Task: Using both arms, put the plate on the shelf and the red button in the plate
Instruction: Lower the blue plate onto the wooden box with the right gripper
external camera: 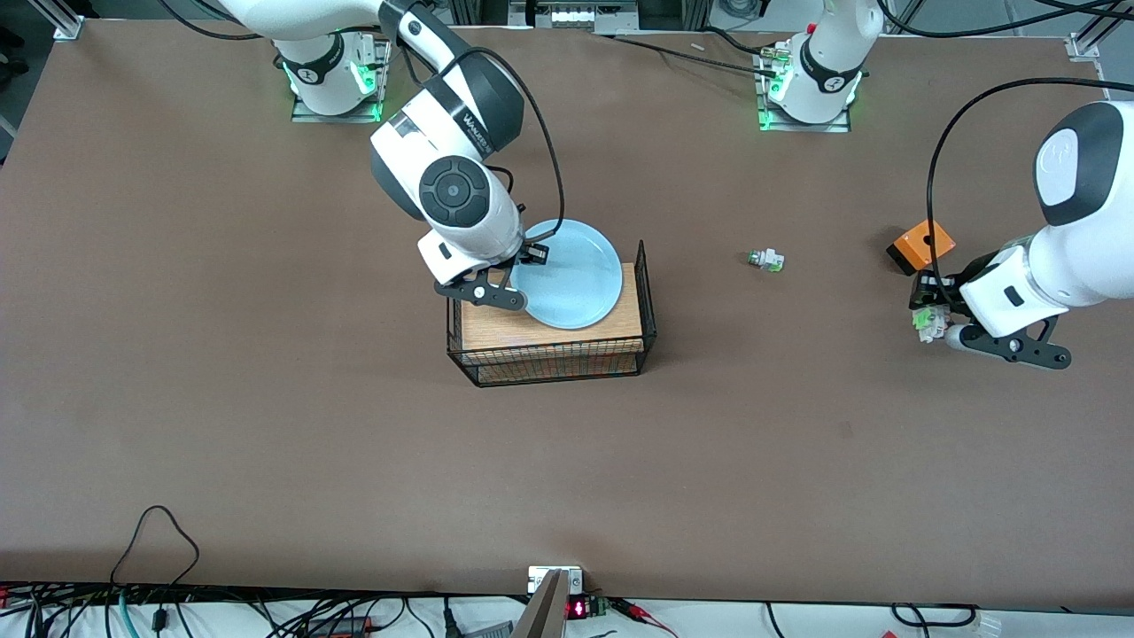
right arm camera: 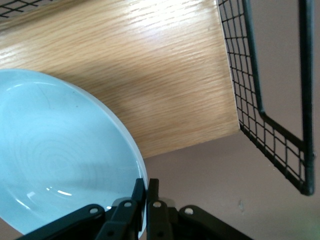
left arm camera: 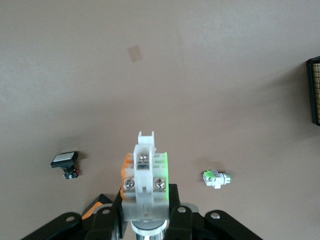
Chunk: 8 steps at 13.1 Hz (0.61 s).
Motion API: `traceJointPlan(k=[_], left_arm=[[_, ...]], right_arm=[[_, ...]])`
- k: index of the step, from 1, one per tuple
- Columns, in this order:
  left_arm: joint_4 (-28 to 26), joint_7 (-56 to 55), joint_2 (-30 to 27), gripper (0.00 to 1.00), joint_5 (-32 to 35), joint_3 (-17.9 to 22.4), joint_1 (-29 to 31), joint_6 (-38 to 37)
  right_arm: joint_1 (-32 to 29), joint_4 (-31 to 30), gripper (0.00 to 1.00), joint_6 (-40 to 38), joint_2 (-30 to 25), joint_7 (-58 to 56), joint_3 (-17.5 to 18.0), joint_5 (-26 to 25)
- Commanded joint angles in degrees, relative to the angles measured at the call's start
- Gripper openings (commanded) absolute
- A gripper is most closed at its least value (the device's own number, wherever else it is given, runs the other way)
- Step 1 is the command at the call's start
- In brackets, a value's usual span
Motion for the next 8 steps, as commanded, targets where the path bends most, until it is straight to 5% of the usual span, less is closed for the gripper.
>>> traceJointPlan(k=[1,6,8], left_arm=[[1.53,0.77,-0.55,0.00,0.45,-0.29,-0.18,-1.62],[3.38,-0.11,-0.55,0.00,0.27,-2.48,-0.10,-1.79],[3.47,-0.20,-0.55,0.00,0.27,-2.75,-0.10,-2.67]], right_arm=[[-0.04,-0.51,0.11,0.55,0.41,0.94,0.11,-1.22],[-0.48,-0.34,0.35,0.46,0.94,1.03,0.11,-1.05],[-1.00,0.10,0.53,0.63,0.85,1.20,0.11,-0.52]])
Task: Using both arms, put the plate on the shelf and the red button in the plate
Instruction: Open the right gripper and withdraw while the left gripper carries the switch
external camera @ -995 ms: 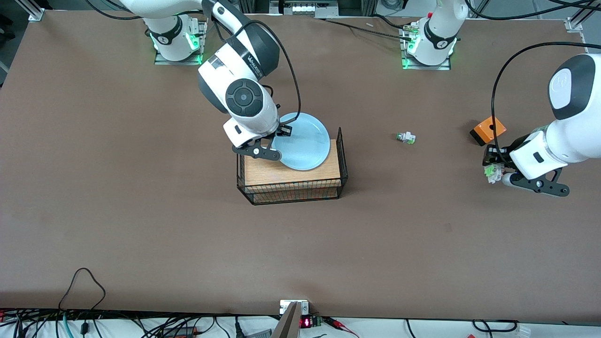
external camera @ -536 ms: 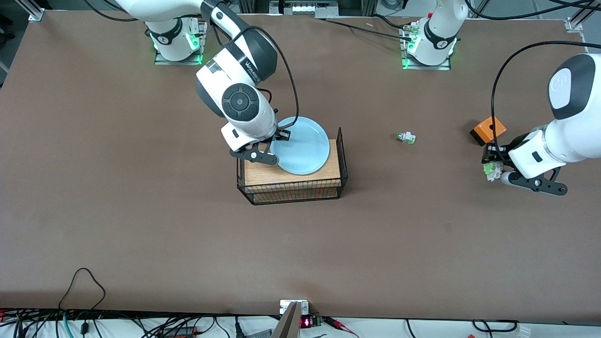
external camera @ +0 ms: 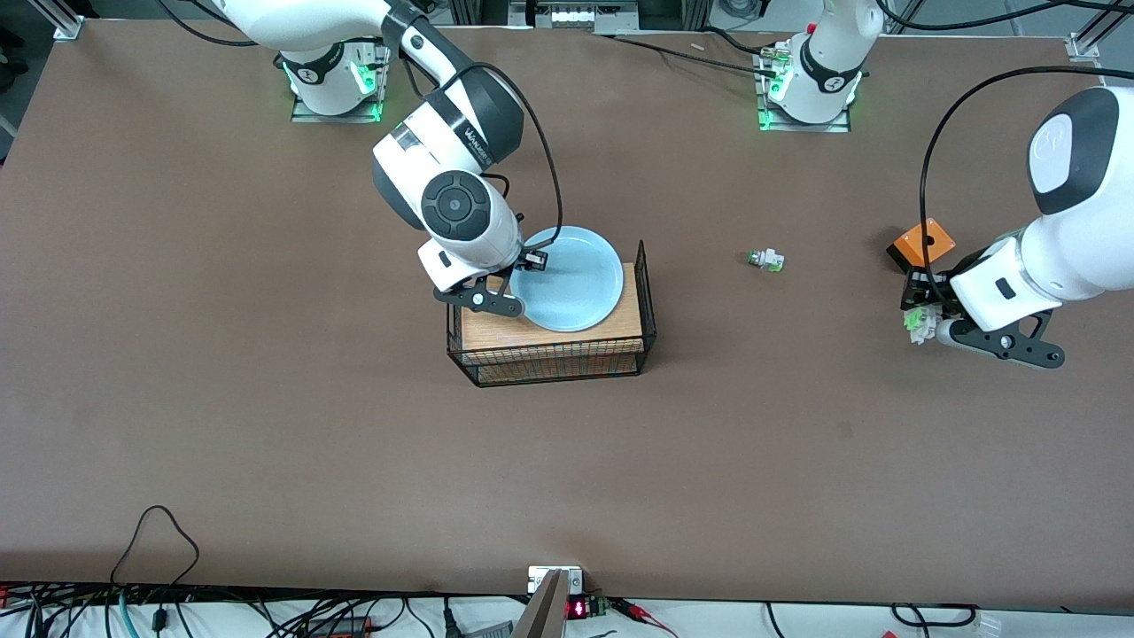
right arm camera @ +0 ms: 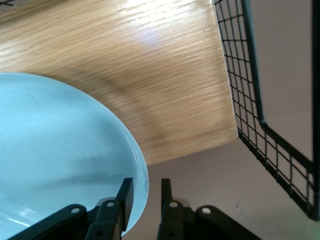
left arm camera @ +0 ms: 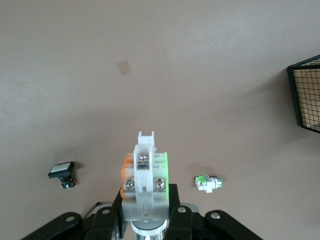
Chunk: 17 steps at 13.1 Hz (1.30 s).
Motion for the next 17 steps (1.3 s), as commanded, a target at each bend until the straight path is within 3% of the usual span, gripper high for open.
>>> traceJointPlan(k=[1,3,5,7,9,14,17], left_arm=[[1.19,-0.09,-0.35,0.00,0.27,-0.45,-0.11,-2.84],[1.19,-0.79,-1.40,0.00,0.71,-2.46,-0.11,-3.20],[1.19,-3.16,-2.37,0.00,0.89,-3.70,-0.20,-3.46],[1.89,-5.44,-2.72,0.00,0.89,-5.98,-0.11,-5.91],[6.09,-9.74,-2.64,0.00,0.19,-8.79,-0.11,-10.21],[7.17,-28.18,-1.85,0.00,0.62,-22.23,-0.99,-10.85],[7.17,-32.68,0.61,0.00,0.10,-22.87,-5.72,-10.67]], right_arm=[[-1.47,0.63,0.59,0.61,-0.35,1.07,0.52,-0.02],[-1.92,2.65,0.76,1.05,-0.35,0.72,0.52,0.07],[-2.53,3.71,1.00,4.11,-0.52,-0.16,0.52,0.07],[-3.67,3.89,1.00,4.30,-1.22,-1.56,0.78,0.07],[-4.72,3.89,1.00,3.86,-3.94,-3.05,0.61,0.07],[-12.36,3.89,1.00,-6.75,-10.79,-13.39,0.52,-0.02],[-17.90,3.89,1.00,-13.09,-12.91,-21.50,0.34,-0.10]])
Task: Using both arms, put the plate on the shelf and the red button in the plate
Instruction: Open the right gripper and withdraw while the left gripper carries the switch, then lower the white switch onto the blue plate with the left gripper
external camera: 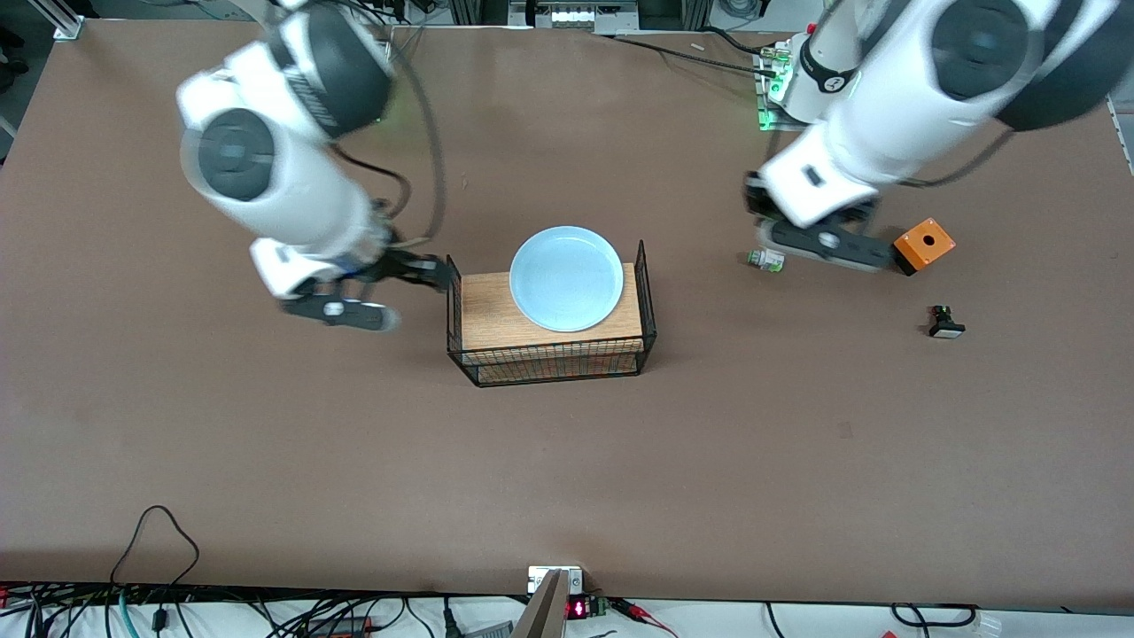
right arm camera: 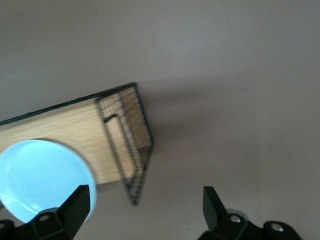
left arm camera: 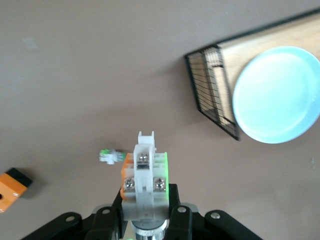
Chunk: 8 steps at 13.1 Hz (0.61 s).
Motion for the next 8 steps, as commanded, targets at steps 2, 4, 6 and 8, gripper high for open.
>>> traceJointPlan(k=[2,4,6,8], left_arm=[[2.01,-7.70,6.13,0.00,0.08,0.00,-5.98,0.58],[4.99,-12.19,10.17,0.00,0.43,0.17,-9.24,2.17],[7.98,-12.91,13.60,0.00,0.35,0.26,-10.74,3.66],[10.62,-13.44,17.20,0.00,0.44,0.44,-12.49,7.52]], right_arm=[[-6.05,-1.08,1.00,-4.25,-2.23,-9.38,0.56,-0.53],[-8.86,-1.00,1.00,-5.40,-2.23,-18.76,0.39,-2.10],[-12.46,-1.00,1.00,-5.67,-2.23,-27.39,0.39,-2.91],[-15.89,-1.00,1.00,-6.19,-2.23,-29.01,0.48,-2.82]])
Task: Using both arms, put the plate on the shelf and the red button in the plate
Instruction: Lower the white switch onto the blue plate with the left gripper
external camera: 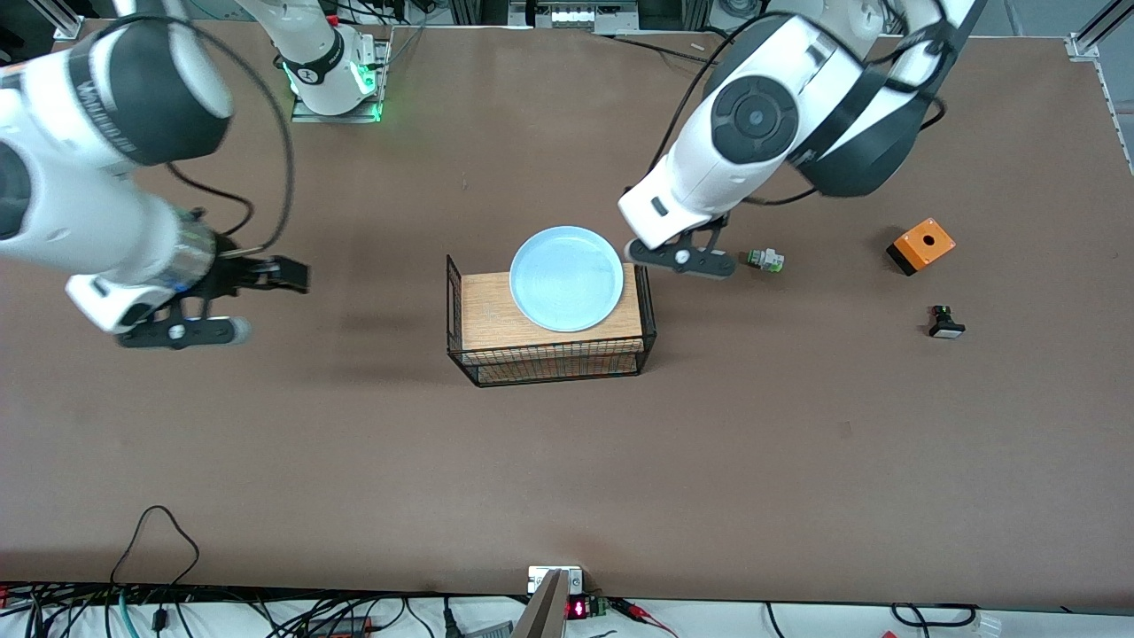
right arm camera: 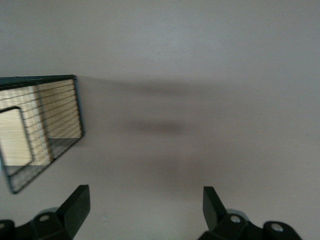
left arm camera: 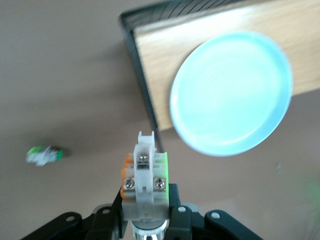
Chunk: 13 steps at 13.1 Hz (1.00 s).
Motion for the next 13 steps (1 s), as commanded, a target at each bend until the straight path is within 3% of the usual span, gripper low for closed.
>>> traceJointPlan(k=[1,6,9,13], left_arm=[[7.02,-2.50,5.88,0.00,0.53,0.63,-3.49,1.68],[13.87,-13.13,12.12,0.00,6.33,6.07,-16.06,3.98],[15.65,-13.23,15.47,0.00,6.34,6.79,-17.13,4.07],[15.29,-13.15,18.81,0.00,6.51,7.49,-18.45,5.20]], right_arm=[[-3.64,-0.70,1.00,-2.01,-0.81,-2.44,0.72,-0.62],[-3.47,-0.52,1.00,-2.29,-1.60,-1.73,0.36,-2.29],[-2.43,-0.42,1.00,-1.59,-3.69,-2.34,-1.56,-2.29],[-0.49,-13.66,1.00,7.43,-11.94,-7.08,-6.66,-1.85]])
